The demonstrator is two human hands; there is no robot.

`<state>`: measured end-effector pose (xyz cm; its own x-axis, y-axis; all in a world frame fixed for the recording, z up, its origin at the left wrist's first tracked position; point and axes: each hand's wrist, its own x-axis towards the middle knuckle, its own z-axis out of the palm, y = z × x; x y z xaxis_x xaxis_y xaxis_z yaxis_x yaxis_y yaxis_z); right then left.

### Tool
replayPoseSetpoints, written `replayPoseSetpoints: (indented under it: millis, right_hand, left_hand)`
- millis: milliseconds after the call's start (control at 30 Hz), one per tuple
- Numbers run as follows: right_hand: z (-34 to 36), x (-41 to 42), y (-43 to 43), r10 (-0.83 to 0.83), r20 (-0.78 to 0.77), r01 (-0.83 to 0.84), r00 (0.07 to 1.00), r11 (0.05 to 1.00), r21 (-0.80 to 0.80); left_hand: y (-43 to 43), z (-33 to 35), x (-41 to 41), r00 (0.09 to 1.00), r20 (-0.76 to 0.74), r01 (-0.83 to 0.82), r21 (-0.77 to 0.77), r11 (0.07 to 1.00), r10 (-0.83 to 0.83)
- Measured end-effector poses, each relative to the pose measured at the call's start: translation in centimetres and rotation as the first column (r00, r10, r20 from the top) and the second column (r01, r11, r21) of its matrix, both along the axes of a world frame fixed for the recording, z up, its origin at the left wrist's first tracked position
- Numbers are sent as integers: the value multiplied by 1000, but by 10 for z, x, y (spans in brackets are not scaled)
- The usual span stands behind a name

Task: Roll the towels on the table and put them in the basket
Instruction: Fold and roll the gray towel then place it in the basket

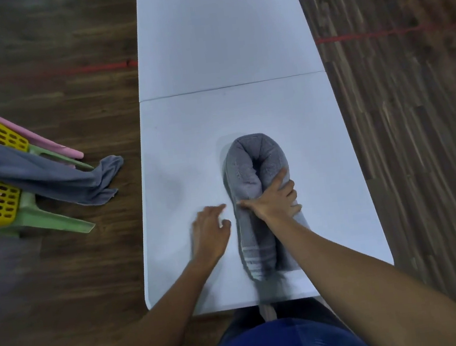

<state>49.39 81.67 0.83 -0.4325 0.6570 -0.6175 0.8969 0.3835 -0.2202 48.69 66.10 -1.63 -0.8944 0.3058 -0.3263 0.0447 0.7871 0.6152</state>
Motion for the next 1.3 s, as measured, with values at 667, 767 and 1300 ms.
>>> replayPoseSetpoints:
  millis: [667, 767, 1300]
  right_hand:
    - [-18, -9, -1, 247, -187, -218, 951, 962, 164]
    - [-11, -9, 2, 250, -282, -222, 927, 967, 126]
    - [63, -46, -209, 487, -594, -684, 641, 713, -154]
  left_hand:
    - [-59, -32, -3, 986, -119, 61, -382, 922, -115]
    - [-61, -27, -3, 992, -110, 16, -330, 944, -55]
    - [-261, 74, 34, 790, -314, -598, -206, 774, 527]
